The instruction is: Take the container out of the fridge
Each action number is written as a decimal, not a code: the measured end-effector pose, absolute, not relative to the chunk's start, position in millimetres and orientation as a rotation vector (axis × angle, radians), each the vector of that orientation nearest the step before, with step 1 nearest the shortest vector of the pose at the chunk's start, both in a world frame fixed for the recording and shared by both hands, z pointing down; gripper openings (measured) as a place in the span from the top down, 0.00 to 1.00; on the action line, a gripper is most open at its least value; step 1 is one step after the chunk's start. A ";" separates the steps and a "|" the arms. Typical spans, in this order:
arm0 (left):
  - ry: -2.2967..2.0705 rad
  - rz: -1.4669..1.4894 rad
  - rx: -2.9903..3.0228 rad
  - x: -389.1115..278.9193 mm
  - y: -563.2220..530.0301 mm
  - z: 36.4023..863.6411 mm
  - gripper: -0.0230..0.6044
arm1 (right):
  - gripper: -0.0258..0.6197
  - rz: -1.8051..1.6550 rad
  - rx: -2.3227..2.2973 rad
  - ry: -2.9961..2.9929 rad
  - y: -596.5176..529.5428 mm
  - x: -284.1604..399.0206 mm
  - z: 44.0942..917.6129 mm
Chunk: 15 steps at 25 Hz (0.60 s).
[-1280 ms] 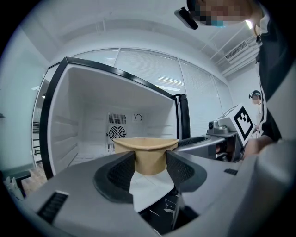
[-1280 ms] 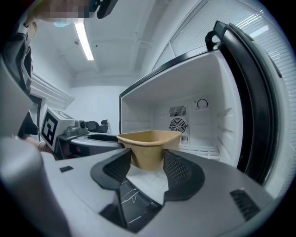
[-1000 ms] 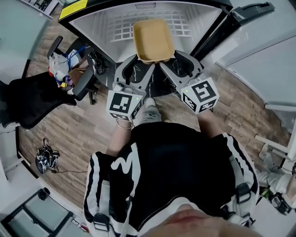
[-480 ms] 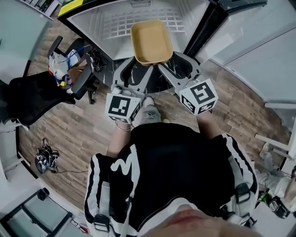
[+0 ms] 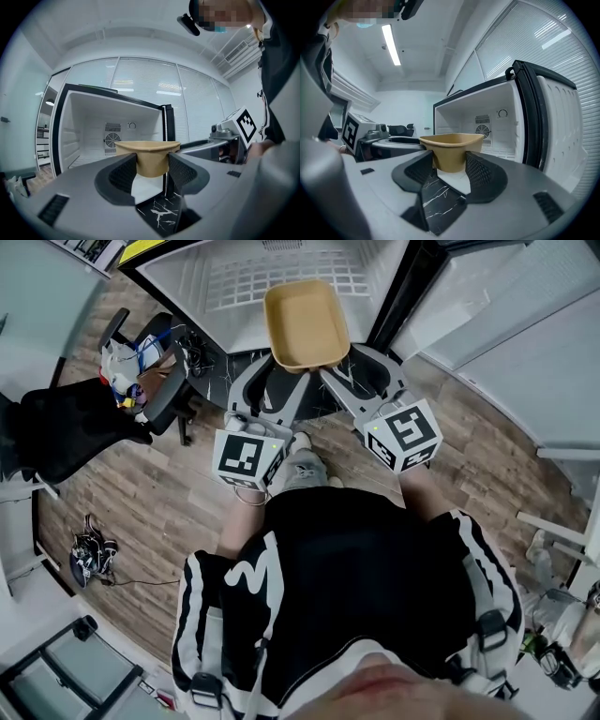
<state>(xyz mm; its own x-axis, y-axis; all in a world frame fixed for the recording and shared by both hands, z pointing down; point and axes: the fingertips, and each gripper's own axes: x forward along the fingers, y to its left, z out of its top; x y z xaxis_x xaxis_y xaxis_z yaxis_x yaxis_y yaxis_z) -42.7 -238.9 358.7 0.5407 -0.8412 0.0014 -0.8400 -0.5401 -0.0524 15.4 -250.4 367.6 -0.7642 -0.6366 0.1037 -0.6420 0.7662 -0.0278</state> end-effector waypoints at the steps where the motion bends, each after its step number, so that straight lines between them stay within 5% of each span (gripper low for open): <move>1: 1.485 -0.039 -2.713 -42.2 -237.1 357.9 0.62 | 0.61 0.095 1.038 -2.871 -248.7 15.7 367.5; 15: 1.553 -0.051 -2.695 -37.6 -203.7 363.1 0.62 | 0.61 0.112 0.983 -2.889 -217.7 20.7 371.2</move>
<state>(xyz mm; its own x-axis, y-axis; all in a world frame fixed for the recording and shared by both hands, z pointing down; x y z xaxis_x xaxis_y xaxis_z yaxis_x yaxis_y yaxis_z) -37.6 -203.7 363.1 0.5010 -0.8654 0.0132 -0.8644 -0.5011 -0.0428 20.7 -217.7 371.2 -0.7895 -0.6045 0.1066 -0.6109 0.7906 -0.0412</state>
